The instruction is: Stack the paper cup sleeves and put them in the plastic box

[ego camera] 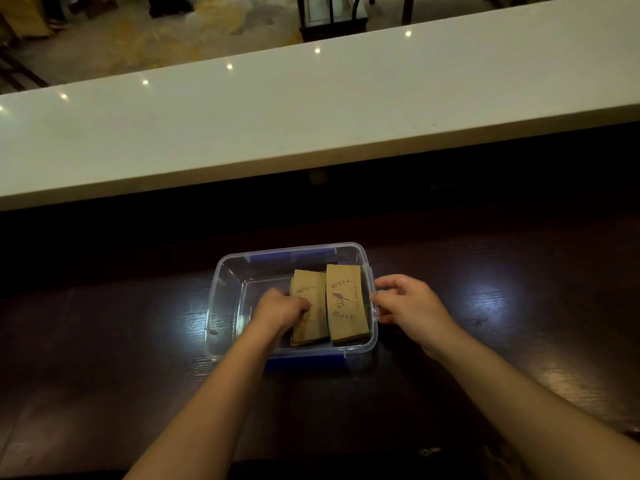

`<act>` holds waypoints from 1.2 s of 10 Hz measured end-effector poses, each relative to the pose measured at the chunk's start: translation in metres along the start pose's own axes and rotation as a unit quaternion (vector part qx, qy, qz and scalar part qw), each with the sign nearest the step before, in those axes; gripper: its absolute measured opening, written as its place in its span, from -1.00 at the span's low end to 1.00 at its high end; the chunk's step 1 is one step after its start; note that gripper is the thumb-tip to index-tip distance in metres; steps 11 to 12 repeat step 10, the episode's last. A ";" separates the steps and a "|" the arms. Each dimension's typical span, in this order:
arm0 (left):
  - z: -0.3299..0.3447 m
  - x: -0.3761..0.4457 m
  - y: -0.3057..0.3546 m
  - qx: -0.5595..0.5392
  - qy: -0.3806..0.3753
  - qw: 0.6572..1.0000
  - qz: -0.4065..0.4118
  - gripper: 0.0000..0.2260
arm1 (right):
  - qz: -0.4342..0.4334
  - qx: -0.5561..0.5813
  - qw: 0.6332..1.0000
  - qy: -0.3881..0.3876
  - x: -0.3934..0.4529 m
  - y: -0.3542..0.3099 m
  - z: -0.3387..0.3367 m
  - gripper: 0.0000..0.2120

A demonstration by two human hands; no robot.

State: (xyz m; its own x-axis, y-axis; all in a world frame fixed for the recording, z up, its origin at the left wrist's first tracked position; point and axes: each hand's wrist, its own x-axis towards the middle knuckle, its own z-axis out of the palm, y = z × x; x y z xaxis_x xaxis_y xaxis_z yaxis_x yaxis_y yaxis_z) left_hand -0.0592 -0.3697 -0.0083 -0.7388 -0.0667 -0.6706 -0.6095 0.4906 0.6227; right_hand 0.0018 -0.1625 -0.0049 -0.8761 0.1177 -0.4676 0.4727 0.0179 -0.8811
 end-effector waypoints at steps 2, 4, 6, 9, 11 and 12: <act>0.006 0.002 0.000 -0.008 0.011 1.000 -0.008 -0.96 | 0.001 0.003 1.000 0.010 -0.001 0.001 0.001 -0.86; 0.009 0.003 0.000 0.014 0.010 1.000 -0.005 -0.95 | -0.001 -0.005 1.000 0.008 -0.001 0.002 0.002 -0.86; 0.008 0.007 -0.004 -0.016 0.003 1.000 -0.001 -0.86 | 0.013 -0.011 0.999 0.027 -0.005 -0.005 0.006 -0.79; 0.000 -0.002 -0.004 0.015 0.018 1.000 -0.003 -0.76 | -0.007 -0.132 0.990 0.050 -0.009 -0.016 0.006 -0.88; -0.002 -0.010 -0.003 0.071 0.097 0.991 0.066 -0.66 | -0.035 -0.162 0.983 0.073 -0.010 -0.024 0.001 -0.96; -0.002 -0.010 -0.003 0.071 0.097 0.991 0.066 -0.66 | -0.035 -0.162 0.983 0.073 -0.010 -0.024 0.001 -0.96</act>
